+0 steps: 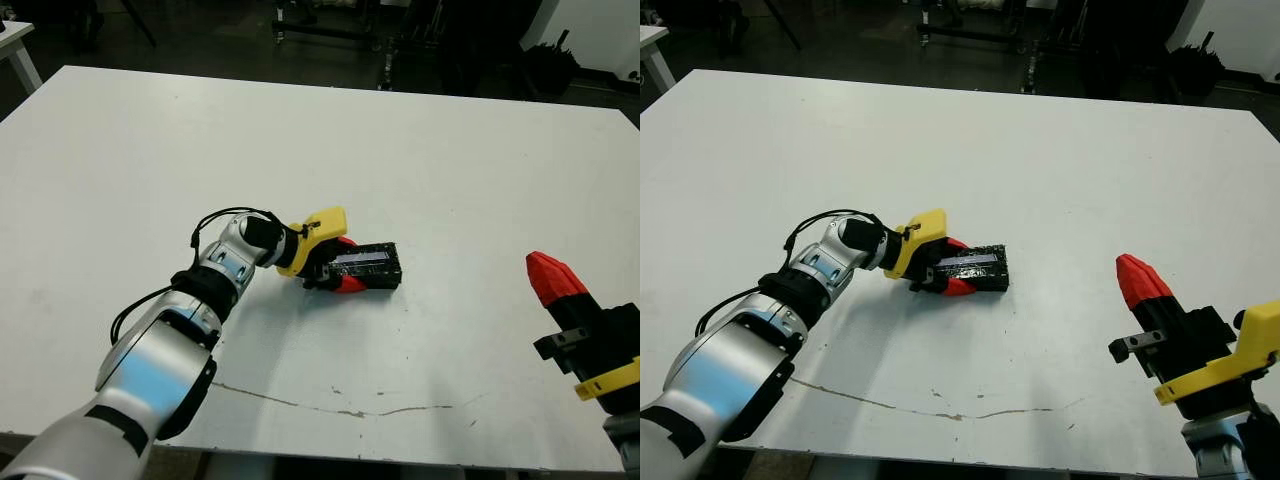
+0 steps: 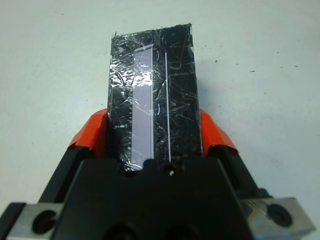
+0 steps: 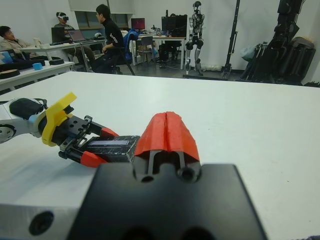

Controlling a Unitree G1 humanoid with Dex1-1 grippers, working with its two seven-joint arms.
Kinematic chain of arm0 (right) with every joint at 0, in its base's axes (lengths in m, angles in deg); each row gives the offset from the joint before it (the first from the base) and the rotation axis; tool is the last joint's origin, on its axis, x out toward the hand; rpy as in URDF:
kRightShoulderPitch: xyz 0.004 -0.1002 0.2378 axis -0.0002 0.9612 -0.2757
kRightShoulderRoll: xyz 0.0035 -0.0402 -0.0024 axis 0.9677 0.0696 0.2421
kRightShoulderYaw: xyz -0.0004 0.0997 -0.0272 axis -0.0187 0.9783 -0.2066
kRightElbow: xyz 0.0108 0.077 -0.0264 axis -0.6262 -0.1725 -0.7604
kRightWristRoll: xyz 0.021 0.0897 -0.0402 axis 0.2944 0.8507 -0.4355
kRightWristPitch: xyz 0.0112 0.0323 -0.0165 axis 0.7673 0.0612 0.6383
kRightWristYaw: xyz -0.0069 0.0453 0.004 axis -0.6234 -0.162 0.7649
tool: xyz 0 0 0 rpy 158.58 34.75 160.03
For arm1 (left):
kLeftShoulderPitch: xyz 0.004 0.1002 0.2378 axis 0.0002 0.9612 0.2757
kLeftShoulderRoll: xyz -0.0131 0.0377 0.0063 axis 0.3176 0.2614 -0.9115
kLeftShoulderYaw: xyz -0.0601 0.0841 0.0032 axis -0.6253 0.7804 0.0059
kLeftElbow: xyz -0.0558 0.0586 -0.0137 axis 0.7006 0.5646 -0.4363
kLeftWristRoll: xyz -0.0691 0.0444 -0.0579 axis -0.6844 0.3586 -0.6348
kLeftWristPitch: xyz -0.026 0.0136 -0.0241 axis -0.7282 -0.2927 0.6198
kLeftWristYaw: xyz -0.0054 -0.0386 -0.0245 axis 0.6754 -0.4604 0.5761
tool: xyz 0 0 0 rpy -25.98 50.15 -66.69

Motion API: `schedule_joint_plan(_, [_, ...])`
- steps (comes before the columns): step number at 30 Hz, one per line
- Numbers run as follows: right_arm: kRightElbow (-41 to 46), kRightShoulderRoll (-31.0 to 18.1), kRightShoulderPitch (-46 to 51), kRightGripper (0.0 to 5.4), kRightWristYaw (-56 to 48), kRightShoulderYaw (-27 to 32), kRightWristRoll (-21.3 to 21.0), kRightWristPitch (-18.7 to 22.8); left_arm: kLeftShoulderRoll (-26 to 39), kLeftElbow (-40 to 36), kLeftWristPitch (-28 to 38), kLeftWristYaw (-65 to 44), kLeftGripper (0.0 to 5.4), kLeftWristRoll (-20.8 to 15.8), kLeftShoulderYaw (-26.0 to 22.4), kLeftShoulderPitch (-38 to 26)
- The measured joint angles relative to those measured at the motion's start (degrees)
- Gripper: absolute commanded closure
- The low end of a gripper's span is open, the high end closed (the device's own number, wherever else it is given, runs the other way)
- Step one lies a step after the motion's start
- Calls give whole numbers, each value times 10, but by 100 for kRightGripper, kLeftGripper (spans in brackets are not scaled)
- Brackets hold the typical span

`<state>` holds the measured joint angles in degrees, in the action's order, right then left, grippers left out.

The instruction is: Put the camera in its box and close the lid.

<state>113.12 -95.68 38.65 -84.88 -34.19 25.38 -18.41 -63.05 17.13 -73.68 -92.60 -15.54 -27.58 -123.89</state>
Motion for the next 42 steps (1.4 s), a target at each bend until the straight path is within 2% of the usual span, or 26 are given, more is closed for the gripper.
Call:
schedule_joint_plan(14, [0, 1, 4, 540, 0, 0, -5, -10, -3, 5, 11, 11, 231, 4, 12, -4])
schedule_joint_plan(19, [0, 1, 6, 540, 0, 0, -7, -10, -11, 4, 2, 22, 158, 11, 17, -8])
schedule_joint_plan(24, [0, 2, 12, 540, 0, 0, -8, -10, -14, -2, 39, 47, 96, 38, 37, -13])
schedule_joint_plan(32, [0, 2, 14, 540, 0, -1, -8, -10, -14, -2, 42, 60, 6, 40, 37, -15])
schedule_joint_plan(42, [0, 2, 14, 540, 0, -1, -11, -10, -16, -1, 41, 62, 1, 41, 36, -17])
